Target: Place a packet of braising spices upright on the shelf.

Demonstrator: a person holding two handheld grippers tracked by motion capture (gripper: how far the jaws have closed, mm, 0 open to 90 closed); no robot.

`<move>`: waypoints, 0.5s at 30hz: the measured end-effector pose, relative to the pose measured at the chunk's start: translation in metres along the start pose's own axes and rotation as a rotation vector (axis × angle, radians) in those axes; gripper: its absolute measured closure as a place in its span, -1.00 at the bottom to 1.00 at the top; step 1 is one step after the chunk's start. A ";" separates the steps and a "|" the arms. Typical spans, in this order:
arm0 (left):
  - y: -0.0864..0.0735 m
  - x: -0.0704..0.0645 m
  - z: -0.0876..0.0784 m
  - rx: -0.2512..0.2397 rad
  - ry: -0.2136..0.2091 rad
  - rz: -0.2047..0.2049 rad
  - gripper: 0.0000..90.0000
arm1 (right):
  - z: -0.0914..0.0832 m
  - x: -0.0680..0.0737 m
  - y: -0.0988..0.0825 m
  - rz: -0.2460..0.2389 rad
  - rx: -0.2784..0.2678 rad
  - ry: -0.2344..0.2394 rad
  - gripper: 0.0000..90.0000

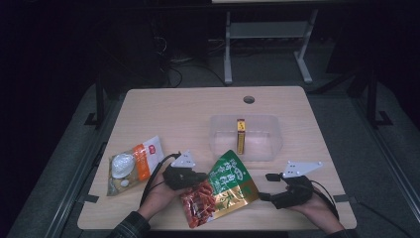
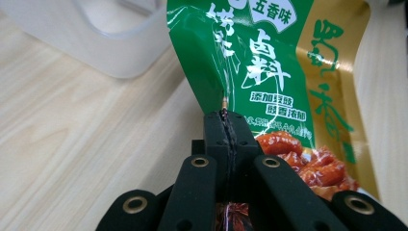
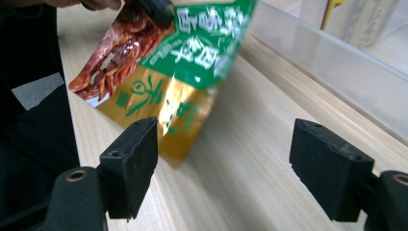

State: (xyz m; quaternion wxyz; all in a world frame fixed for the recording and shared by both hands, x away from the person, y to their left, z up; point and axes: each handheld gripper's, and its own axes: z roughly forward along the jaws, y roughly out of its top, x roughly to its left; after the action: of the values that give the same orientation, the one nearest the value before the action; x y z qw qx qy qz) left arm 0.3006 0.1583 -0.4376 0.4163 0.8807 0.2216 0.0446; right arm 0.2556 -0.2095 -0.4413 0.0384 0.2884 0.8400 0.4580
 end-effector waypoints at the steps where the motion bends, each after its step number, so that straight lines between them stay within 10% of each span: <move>1: 0.000 0.000 -0.004 -0.009 0.004 -0.002 0.99 | 0.001 0.000 0.000 -0.004 0.002 0.005 -0.45; 15: 0.002 0.003 -0.040 -0.151 0.015 -0.062 0.99 | 0.015 0.008 0.007 -0.004 0.007 0.070 -0.54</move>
State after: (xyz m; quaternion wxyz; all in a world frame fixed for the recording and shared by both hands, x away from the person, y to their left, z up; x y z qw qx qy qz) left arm 0.2932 0.1870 -0.4098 0.4810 0.8391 0.2479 0.0548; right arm 0.2570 -0.1908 -0.4425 0.0086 0.2706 0.8429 0.4649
